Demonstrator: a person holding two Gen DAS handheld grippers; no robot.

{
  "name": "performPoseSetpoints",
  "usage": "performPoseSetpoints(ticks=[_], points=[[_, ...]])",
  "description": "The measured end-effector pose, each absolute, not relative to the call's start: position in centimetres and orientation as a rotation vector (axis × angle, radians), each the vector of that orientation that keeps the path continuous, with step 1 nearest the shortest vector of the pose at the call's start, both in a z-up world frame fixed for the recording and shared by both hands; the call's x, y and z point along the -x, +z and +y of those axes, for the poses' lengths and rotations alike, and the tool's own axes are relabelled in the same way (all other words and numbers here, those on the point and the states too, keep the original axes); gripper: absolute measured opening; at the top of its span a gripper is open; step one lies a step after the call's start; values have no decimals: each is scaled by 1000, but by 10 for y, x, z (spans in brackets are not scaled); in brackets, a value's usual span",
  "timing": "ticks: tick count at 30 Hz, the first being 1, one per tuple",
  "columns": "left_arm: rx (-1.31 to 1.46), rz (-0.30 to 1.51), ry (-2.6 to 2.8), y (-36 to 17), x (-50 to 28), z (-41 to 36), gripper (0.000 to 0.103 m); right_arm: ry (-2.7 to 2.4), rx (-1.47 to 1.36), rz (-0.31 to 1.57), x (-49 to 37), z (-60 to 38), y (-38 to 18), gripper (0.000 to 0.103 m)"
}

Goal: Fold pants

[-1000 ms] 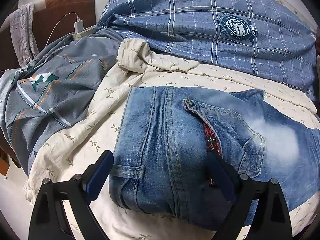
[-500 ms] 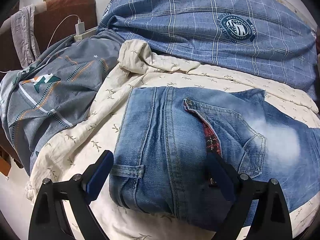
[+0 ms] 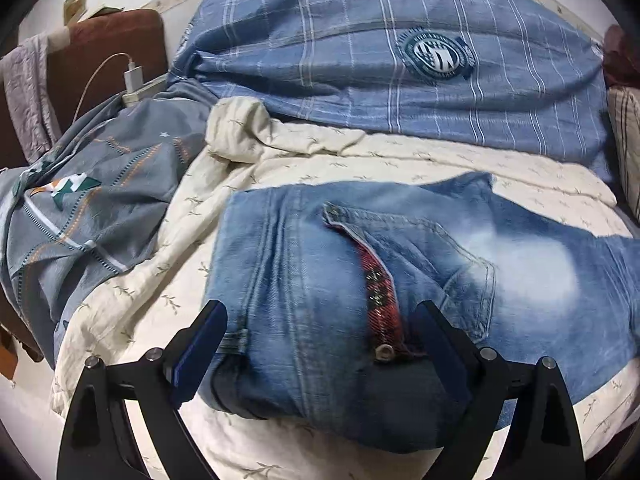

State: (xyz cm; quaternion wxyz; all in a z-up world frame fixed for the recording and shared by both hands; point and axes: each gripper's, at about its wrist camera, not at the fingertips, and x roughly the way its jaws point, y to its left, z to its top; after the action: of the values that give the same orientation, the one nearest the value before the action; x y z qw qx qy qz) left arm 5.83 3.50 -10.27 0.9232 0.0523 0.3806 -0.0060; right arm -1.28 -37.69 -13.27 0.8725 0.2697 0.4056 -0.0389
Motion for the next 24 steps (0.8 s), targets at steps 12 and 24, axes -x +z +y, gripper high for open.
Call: performPoseSetpoints(ticks=[12,24], points=[[-103,802,-6,-109,-61,33,95,-101,-442,896,7,-364,-136,64],[-158,725,-163,-89,-38,-8,95,-120,-902,626,94,-484,-122,65]])
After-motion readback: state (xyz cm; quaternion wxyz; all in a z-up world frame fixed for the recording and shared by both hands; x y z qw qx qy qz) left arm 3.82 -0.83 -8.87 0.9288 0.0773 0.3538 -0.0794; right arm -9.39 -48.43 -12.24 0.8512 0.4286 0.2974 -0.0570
